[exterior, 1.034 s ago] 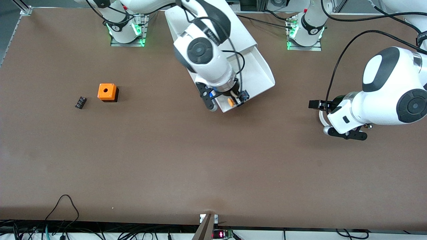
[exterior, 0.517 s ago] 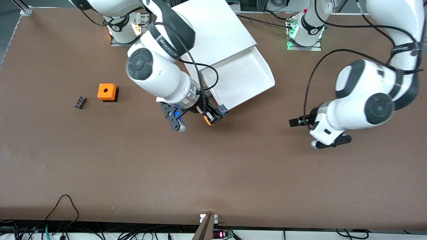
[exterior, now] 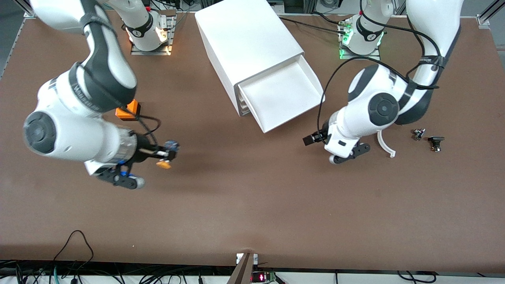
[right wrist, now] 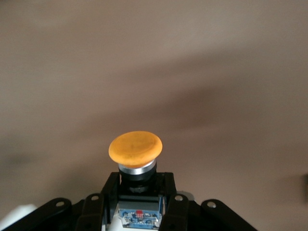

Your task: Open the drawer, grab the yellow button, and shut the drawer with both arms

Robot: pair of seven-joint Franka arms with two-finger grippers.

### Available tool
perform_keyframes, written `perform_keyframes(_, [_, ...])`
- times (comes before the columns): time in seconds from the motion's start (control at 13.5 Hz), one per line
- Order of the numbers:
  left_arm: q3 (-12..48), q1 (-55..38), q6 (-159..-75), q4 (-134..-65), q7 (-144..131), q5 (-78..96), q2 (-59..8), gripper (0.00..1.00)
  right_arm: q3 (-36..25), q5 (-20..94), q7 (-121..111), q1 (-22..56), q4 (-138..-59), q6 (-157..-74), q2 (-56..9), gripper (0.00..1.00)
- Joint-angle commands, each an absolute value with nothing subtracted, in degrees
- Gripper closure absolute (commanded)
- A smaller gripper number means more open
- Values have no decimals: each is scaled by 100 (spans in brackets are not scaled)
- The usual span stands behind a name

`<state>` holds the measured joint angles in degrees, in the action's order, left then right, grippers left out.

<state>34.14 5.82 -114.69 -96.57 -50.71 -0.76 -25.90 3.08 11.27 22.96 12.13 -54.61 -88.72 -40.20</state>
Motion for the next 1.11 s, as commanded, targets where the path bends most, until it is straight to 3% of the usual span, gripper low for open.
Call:
perform_keyframes(0.0, [3733, 659, -11873, -10439, -5613, -264, -2076, 0, 360, 304, 763, 838, -5974, -9034, -3964, 100])
perform_keyframes(0.22, [4051, 659, -11892, -10678, -5994, -272, -1995, 0, 352, -87, -147, 388, -6572, -9639, -3955, 100])
perform_keyframes(0.74, [4640, 677, -11848, -11003, -6371, -264, -1855, 0, 352, -246, -861, -307, -8312, -11950, -4131, 100])
perform_keyframes(1.03, [5088, 712, -11848, -11241, -6785, -264, -1837, 0, 360, -150, -747, -509, -8569, -12278, -4341, 100])
